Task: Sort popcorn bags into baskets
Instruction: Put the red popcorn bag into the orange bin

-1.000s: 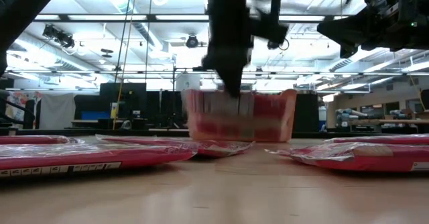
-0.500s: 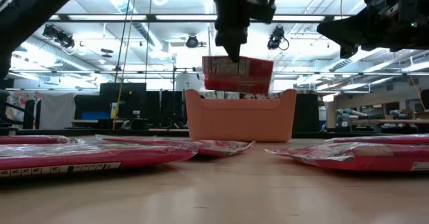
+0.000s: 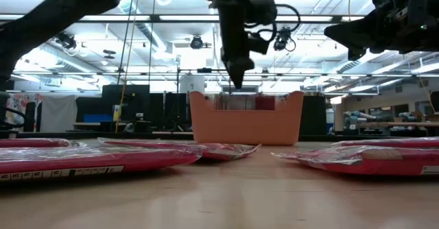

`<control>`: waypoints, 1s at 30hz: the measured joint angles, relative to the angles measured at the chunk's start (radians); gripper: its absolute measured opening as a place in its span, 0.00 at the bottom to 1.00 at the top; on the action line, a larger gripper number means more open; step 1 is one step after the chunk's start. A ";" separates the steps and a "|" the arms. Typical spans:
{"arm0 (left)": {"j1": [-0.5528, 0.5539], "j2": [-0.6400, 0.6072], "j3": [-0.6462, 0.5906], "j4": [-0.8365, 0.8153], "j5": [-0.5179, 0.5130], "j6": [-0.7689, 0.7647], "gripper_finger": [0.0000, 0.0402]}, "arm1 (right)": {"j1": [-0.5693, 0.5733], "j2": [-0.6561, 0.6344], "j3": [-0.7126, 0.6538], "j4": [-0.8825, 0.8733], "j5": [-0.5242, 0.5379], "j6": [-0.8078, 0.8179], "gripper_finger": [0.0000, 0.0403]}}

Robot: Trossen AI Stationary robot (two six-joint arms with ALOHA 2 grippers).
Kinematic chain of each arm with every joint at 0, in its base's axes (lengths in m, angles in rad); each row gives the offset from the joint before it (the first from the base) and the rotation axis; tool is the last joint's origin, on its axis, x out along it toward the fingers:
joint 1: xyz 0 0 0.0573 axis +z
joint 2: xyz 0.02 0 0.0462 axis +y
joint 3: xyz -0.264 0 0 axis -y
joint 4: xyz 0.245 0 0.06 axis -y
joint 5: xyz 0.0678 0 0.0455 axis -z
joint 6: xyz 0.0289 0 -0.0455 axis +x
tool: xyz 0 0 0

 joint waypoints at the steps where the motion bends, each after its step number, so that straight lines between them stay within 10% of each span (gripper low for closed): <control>1: -0.015 -0.001 0.001 -0.012 0.031 -0.010 0.39 | 0.000 -0.001 0.000 -0.003 0.000 -0.001 0.07; 9: -0.248 -0.026 0.002 -0.103 0.232 0.006 0.51 | 0.000 0.000 0.000 -0.001 0.000 0.000 0.07; 22: -0.576 -0.012 -0.002 -0.235 0.104 -0.308 0.52 | 0.000 0.000 0.000 0.002 0.000 0.009 0.07; 30: -0.668 -0.005 -0.261 -0.286 0.077 -0.444 0.50 | 0.000 0.000 0.000 0.003 0.000 0.012 0.07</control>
